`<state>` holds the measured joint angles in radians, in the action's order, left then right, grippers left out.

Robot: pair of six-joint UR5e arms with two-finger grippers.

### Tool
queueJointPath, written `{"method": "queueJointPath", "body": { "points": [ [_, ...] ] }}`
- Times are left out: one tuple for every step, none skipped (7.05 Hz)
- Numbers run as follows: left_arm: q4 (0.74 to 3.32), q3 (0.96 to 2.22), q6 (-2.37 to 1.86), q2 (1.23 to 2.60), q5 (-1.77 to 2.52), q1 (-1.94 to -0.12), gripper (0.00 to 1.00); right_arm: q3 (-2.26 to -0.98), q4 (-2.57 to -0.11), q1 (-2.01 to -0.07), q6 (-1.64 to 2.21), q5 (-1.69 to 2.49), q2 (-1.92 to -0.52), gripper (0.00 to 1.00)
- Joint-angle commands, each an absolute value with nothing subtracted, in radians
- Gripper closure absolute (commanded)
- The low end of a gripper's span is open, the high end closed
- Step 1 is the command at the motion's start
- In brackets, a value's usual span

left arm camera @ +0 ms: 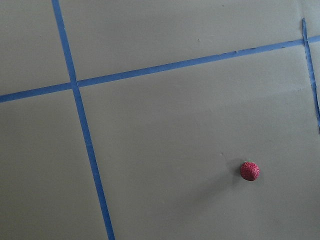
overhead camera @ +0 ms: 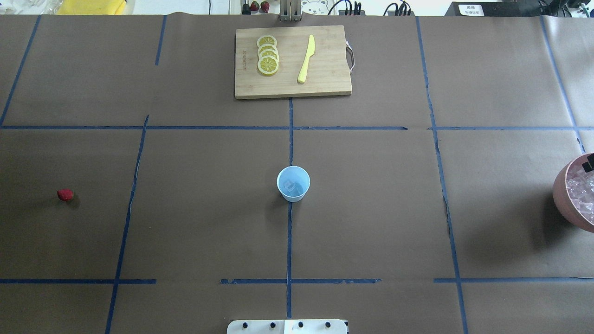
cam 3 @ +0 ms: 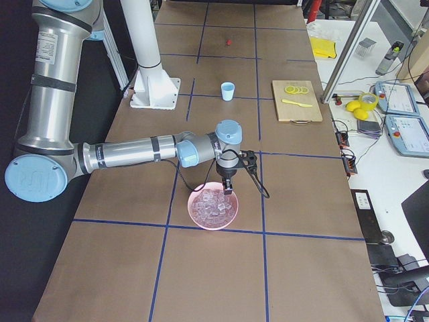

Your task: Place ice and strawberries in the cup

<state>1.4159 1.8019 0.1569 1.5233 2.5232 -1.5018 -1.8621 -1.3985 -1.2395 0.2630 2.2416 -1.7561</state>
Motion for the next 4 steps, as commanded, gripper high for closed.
{"method": "queueJointPath", "body": {
  "points": [
    [1.416,1.799,0.158,1.523,2.523,-1.502,0.0,-1.813,-1.397,-1.243,0.186,2.24,-1.756,0.3],
    [1.416,1.802,0.156,1.523,2.523,-1.502,0.0,-1.79,-1.397,-1.241,0.186,2.24,-1.753,0.29],
    [1.416,1.802,0.156,1.523,2.523,-1.502,0.0,-1.773,-1.396,-1.241,0.181,2.24,-1.755,0.29],
    [1.416,1.802,0.158,1.523,2.523,-1.502,0.0,-1.764,-1.397,-1.241,0.176,2.24,-1.753,0.28]
  ]
}}
